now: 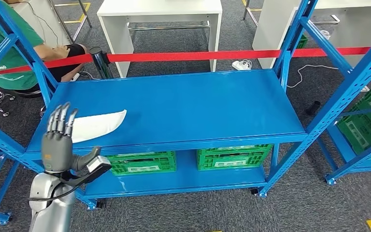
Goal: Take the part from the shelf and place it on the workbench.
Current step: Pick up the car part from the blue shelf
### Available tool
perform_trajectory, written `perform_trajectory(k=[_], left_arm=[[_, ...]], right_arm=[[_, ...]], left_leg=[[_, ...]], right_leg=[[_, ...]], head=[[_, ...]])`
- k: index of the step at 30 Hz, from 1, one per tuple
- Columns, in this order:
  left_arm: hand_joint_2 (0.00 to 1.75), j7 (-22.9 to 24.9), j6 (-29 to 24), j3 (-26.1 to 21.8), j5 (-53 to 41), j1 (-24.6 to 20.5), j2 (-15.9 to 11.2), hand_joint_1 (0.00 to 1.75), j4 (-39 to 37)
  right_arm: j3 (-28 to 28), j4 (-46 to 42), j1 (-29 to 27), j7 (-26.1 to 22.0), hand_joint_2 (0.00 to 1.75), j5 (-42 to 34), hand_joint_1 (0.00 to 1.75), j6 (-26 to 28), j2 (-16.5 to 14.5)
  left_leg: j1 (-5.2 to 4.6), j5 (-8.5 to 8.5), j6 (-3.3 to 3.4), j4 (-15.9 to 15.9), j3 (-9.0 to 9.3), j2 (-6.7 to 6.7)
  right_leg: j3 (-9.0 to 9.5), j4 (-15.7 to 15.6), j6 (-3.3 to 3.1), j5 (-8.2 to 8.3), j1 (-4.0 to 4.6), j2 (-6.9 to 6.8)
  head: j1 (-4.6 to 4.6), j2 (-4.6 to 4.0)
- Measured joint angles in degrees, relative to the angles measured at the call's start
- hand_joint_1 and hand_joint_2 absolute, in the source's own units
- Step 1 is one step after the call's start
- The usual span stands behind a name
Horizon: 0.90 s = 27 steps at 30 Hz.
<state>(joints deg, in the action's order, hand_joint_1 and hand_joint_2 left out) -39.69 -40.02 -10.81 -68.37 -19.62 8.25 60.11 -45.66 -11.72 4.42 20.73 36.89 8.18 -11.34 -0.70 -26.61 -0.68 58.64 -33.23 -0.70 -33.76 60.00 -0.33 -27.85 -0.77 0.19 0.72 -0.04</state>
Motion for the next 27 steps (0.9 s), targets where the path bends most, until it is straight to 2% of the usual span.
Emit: perform_trajectory(k=[2,6,16,27], left_arm=[[0.00,0.84,0.00,-1.10,-5.65,-1.68,-0.18,0.00,-3.15],[1.75,4.48,0.00,-1.42,-8.62,-5.23,-0.56,0.00,-9.11],[1.75,10.33,0.00,0.71,-12.19,-15.27,-1.63,0.00,-25.89],[1.75,12.40,-0.02,1.57,-11.82,-17.49,-3.12,0.00,-32.07]], right_arm=[[0.05,0.00,0.10,-0.01,0.00,0.55,0.00,-0.27,0.00],[0.04,0.00,0.23,-0.01,0.00,2.77,0.00,-0.71,-0.03],[-0.32,0.00,0.50,-0.01,0.00,3.70,0.00,-0.81,-0.19],[-0.97,0.00,0.48,-0.01,0.00,3.48,0.00,-0.62,-0.67]], left_leg=[[-0.01,0.00,0.00,0.02,0.03,0.00],[-0.02,0.00,0.01,0.06,0.07,0.02],[-0.02,0.00,0.03,0.08,0.11,0.01],[-0.02,-0.01,0.03,0.07,0.11,0.01]], right_leg=[[0.02,-0.01,0.02,0.02,-0.04,0.01],[0.06,-0.06,0.06,0.04,-0.06,0.02],[0.14,-0.13,0.12,0.08,-0.06,0.04],[0.14,-0.13,0.12,0.07,-0.05,0.04]], head=[[-0.01,0.00],[-0.01,0.00],[0.00,0.00],[0.00,0.00]])
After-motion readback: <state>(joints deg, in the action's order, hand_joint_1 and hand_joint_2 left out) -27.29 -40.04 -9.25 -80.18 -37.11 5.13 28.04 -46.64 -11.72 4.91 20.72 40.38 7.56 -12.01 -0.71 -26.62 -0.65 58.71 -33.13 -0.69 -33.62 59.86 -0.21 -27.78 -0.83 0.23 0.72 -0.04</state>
